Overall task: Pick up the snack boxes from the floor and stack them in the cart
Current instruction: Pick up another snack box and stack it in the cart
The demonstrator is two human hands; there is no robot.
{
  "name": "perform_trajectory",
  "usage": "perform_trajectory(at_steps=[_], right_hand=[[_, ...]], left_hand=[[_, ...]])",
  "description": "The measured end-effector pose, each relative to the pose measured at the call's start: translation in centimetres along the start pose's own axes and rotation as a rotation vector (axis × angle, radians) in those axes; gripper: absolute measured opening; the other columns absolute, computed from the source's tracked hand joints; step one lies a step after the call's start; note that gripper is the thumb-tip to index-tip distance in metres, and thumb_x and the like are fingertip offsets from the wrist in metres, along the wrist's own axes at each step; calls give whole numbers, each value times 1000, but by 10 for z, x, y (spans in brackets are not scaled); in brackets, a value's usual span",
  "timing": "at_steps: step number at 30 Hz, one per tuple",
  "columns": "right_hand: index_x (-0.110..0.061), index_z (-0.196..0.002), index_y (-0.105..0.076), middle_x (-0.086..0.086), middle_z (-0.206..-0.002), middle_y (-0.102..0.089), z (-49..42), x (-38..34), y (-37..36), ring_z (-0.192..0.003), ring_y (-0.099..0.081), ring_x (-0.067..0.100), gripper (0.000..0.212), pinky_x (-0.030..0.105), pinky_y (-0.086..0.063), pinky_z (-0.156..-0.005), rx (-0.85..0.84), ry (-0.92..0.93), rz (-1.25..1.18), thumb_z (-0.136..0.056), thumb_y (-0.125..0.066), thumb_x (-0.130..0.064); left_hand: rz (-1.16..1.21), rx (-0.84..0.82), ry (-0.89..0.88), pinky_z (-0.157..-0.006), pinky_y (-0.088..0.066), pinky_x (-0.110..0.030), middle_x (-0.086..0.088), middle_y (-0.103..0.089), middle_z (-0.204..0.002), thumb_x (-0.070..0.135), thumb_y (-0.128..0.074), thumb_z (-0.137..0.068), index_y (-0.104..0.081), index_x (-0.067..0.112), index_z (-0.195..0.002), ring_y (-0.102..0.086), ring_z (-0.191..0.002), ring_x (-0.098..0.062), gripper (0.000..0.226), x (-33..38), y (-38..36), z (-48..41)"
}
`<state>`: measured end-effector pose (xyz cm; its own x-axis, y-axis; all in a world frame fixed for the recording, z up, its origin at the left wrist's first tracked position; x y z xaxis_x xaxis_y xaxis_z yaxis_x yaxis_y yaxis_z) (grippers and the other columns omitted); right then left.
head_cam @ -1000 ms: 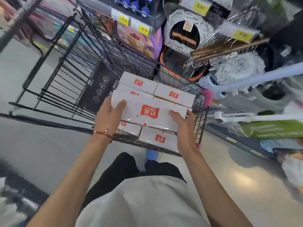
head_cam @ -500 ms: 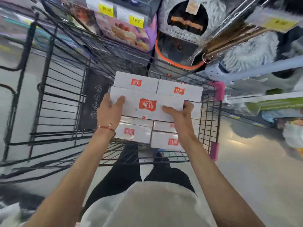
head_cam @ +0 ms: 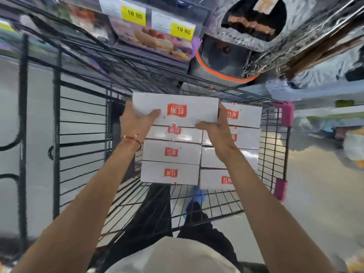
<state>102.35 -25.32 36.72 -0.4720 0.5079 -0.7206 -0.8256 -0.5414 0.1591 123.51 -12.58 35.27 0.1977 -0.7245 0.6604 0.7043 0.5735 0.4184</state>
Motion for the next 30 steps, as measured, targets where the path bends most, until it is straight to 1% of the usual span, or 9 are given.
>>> perform_trajectory(at_steps=[5,9,11,15,21,24,27,28,30], right_hand=[[-26,-154,-31,-3,-138,-55,-29,-1,-9,-122,-54,9,87,11,-55,-76,-39,5,61,-85,-69,9],[-28,-154,-31,-2,-140,-56,-41,1,-12,-128,-55,14,87,28,-59,-96,-54,38,71,-85,-72,6],[-28,-154,-30,-1,-141,-56,-42,3,-14,-129,-55,16,87,32,-59,-99,-62,51,68,-85,-72,4],[-27,-153,-29,1,-141,-53,-40,5,-13,-130,-53,15,84,19,-59,-86,-87,68,76,-88,-72,6],[-24,-155,-36,-1,-144,-56,-32,3,-3,-130,-52,15,83,11,-56,-88,-60,85,101,-87,-78,1],[-22,-148,-49,-5,-142,-57,-21,4,9,-131,-53,16,69,16,-53,-94,18,103,66,-88,-76,1],[-20,-137,-56,-5,-135,-58,-2,14,24,-125,-57,20,54,13,-52,-84,82,69,2,-92,-67,7],[-20,-136,-58,-3,-134,-59,5,17,29,-123,-59,21,52,13,-51,-83,96,71,-6,-93,-65,8],[-18,-131,-61,0,-128,-62,23,23,39,-114,-62,19,47,15,-51,-81,116,98,-30,-93,-62,10]], left_hand=[[-48,-96,-35,-93,-46,-21,0,-61,-129,26,-90,-69,-42,16,-139,-58,-116,-18,86,0,-11,-36],[-47,-96,-50,-94,-47,-24,1,-62,-131,28,-90,-68,-44,18,-139,-57,-119,-17,86,-5,-11,-57],[-44,-90,-60,-95,-48,-24,2,-61,-131,28,-90,-68,-44,19,-139,-56,-118,-15,85,-6,-11,-60],[-13,-67,-56,-98,-47,-24,1,-60,-132,25,-90,-69,-44,18,-140,-55,-120,-15,85,-11,-12,-56],[-12,28,-80,-98,-50,-29,-2,-59,-132,34,-87,-73,-42,20,-141,-57,-120,-19,83,-16,-12,-31],[-19,61,-152,-106,-47,-32,0,-56,-134,40,-88,-66,-42,20,-141,-54,-125,-16,91,-13,-12,-13],[-51,72,-230,-101,-33,-9,8,-49,-133,32,-88,-68,-46,18,-140,-45,-123,-6,84,-14,-12,10],[-57,77,-243,-101,-31,-9,9,-46,-134,26,-87,-71,-45,18,-141,-42,-123,-5,82,-16,-12,20],[-54,70,-246,-111,-32,-24,8,-42,-140,23,-86,-74,-41,20,-147,-39,-131,-7,86,-22,-13,40]])
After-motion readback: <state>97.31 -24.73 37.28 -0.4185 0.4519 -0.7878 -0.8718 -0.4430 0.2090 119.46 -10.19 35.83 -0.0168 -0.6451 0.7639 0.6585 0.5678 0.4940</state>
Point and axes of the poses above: each hand's wrist, its own z-axis away from the middle knuckle, its own y-axis out of the back of the hand, x = y × z, the point moved 7 cm from there along -z, towards the middle knuckle
